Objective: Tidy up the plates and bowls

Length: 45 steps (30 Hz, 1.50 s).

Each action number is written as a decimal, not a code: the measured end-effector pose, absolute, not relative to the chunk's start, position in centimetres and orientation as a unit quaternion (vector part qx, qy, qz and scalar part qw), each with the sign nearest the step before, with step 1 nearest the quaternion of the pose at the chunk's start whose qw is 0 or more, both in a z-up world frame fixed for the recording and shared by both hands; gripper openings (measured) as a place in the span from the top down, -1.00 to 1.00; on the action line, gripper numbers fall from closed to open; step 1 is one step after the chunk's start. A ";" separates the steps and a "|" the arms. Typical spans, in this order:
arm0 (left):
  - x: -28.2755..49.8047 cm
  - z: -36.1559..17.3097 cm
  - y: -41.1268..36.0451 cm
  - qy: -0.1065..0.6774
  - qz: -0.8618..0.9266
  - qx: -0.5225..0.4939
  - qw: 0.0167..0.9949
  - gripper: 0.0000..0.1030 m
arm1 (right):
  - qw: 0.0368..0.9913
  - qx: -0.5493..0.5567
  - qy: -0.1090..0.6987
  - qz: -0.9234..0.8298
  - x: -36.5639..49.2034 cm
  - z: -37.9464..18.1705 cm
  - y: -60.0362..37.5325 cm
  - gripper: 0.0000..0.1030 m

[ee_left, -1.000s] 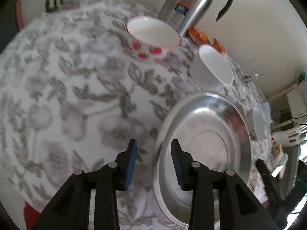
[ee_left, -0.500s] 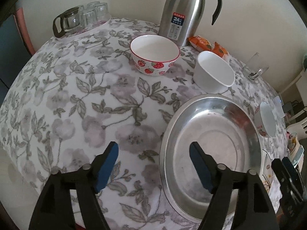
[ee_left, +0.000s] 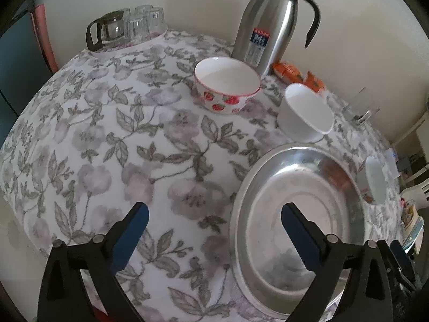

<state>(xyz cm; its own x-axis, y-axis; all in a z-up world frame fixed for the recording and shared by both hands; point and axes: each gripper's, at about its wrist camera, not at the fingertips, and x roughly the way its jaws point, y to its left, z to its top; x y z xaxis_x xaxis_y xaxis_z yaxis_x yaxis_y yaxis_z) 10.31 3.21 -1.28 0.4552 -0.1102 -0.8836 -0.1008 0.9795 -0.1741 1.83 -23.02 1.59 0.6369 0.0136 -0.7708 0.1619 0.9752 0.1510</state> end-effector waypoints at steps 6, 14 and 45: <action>9.3 1.0 2.2 0.468 -0.036 -0.108 0.877 -0.93 | 0.909 0.132 0.393 -0.050 1.0 2.9 -24.9 -1.00; 7.5 3.2 -1.7 0.449 -0.118 -0.113 0.878 -0.93 | 0.912 0.128 0.379 -0.088 -1.2 4.4 -29.6 -1.00; -2.9 -3.3 -18.4 0.565 -0.256 -0.036 0.783 -0.81 | 0.845 0.251 0.448 -0.149 -5.5 -4.4 -41.6 -0.75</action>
